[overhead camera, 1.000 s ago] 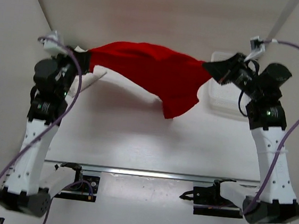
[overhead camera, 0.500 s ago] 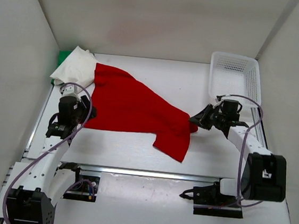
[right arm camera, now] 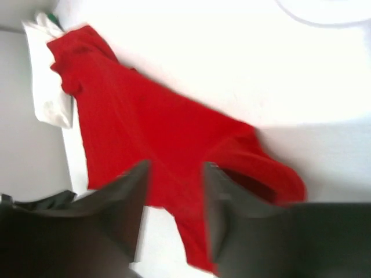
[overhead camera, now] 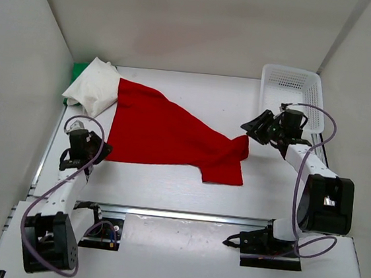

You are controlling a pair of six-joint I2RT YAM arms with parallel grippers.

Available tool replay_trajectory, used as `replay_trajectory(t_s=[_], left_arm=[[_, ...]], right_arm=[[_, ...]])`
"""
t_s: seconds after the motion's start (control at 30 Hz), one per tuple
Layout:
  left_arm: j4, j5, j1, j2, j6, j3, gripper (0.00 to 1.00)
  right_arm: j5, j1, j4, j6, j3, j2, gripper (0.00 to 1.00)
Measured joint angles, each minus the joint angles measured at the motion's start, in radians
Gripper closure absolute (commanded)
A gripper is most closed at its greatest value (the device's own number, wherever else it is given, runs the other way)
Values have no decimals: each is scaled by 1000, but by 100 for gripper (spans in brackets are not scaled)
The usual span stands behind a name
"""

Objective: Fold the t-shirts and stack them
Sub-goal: Flatten out the tshirt

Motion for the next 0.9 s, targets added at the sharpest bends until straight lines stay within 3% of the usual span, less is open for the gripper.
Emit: replay_trajectory(t_s=[0.1, 0.2, 0.27, 0.37, 0.6, 0.7, 0.9], left_arm=[[57, 22, 66, 72, -57, -21, 48], [75, 11, 74, 142, -93, -31, 50], [82, 9, 69, 168, -107, -35, 45], [100, -7, 76, 129, -130, -83, 47], [128, -37, 84, 117, -162, -122, 47], [185, -42, 96, 143, -182, -132, 53], [293, -52, 89, 237, -212, -127, 75]], right_arm=[[32, 45, 24, -1, 4, -27, 52], [69, 100, 47, -2, -43, -122, 54], [95, 134, 51, -3, -87, -210, 55], [110, 175, 67, -2, -134, -317, 55], [107, 252, 108, 0, -182, -363, 56], [100, 261, 109, 2, -217, -380, 57], [100, 253, 88, 2, -305, -496, 58]])
